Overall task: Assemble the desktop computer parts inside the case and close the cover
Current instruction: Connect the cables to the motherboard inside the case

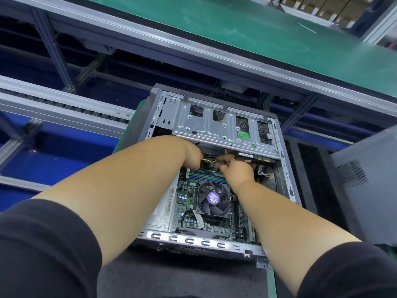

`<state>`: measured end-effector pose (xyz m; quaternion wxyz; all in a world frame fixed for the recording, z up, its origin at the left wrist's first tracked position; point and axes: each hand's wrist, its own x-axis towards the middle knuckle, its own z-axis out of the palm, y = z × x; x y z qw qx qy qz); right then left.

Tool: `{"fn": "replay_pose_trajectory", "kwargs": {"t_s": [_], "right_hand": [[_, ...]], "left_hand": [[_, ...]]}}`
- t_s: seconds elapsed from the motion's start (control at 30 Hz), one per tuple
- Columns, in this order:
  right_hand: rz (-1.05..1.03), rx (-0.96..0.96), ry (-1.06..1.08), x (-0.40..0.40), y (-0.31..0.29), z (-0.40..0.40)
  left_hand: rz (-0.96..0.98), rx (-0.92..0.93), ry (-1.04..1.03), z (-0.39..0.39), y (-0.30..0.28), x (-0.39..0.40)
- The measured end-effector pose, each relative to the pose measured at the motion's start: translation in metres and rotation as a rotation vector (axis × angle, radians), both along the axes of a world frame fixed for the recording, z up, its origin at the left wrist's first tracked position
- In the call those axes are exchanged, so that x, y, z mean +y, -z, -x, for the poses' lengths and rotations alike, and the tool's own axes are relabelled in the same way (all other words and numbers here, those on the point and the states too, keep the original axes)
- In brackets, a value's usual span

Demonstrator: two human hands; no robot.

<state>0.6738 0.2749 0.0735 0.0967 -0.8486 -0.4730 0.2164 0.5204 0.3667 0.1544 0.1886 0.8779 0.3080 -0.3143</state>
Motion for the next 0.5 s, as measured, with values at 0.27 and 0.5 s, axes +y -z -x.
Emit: {"fn": "replay_pose_trajectory", "kwargs": {"t_s": [0.27,0.5], "right_hand": [[0.033,0.189,0.118,0.011,0.004,-0.004],[0.027,0.255,0.161,0.014,0.008,-0.005]], "left_hand": [[-0.023,-0.015,-0.026,0.001,0.000,0.003],[-0.068,-0.006,-0.064,0.000,0.002,0.005]]}}
